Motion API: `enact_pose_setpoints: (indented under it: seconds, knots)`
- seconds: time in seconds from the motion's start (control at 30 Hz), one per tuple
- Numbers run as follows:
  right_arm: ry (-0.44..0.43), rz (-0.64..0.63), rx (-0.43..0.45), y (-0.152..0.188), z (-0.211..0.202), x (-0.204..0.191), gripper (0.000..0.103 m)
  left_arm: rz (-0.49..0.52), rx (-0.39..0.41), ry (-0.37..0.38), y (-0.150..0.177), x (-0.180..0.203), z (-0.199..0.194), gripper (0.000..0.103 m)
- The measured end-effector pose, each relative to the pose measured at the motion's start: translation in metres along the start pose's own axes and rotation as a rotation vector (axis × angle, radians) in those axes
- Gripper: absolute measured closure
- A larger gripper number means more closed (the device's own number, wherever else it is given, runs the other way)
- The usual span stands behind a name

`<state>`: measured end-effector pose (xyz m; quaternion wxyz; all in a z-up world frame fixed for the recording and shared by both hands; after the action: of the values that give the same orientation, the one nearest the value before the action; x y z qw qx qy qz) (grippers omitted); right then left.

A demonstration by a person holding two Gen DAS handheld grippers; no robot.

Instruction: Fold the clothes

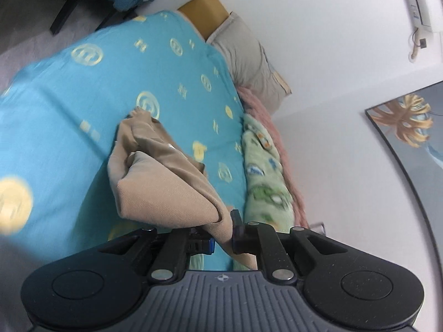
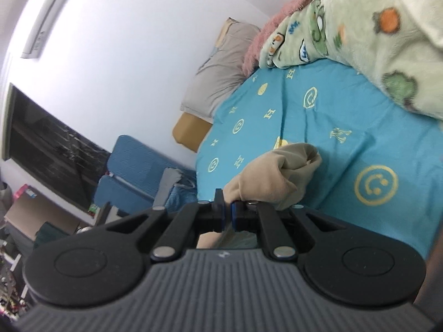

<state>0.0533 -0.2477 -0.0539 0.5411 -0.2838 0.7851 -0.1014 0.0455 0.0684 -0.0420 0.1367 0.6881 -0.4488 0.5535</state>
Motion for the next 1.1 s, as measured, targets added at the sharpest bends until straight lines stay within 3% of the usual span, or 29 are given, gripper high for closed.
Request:
enact_pose_setpoints:
  seconds: [0.17, 0.33, 0.53, 0.77, 0.97, 1.1]
  knots:
    - [-0.05, 0.044, 0.003, 0.036, -0.078, 0.026, 0.095, 0.001, -0.017, 0.034, 0.057, -0.001, -0.064, 0.092]
    - [0.007, 0.044, -0.047, 0.032, -0.074, 0.03, 0.095, -0.033, -0.056, -0.045, 0.048, -0.004, -0.046, 0.091]
    - [0.128, 0.044, -0.117, 0.004, -0.003, 0.027, 0.095, -0.041, -0.091, -0.165, -0.004, -0.006, 0.029, 0.09]
    - [0.287, 0.112, -0.237, -0.025, 0.109, 0.044, 0.094, -0.09, -0.122, -0.304, -0.064, -0.041, 0.129, 0.09]
    - [0.372, 0.103, -0.319, -0.027, 0.185, 0.068, 0.093, -0.015, -0.161, -0.408, -0.083, -0.08, 0.189, 0.09]
    - [0.38, 0.081, -0.356, -0.022, 0.206, 0.079, 0.092, -0.002, -0.163, -0.421, -0.083, -0.106, 0.207, 0.09]
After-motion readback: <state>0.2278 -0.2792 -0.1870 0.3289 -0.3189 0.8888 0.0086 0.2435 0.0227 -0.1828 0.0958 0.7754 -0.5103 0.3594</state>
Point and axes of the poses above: each gripper's, at about its wrist camera, not at the fingertips, and z roughly the way its jaws point, x to its right, y to its underside, the point moved 3 cm from there along z, roughly the way its jaws point, and after that the axes turned 6 degrees about y, right-handed, at the moved point
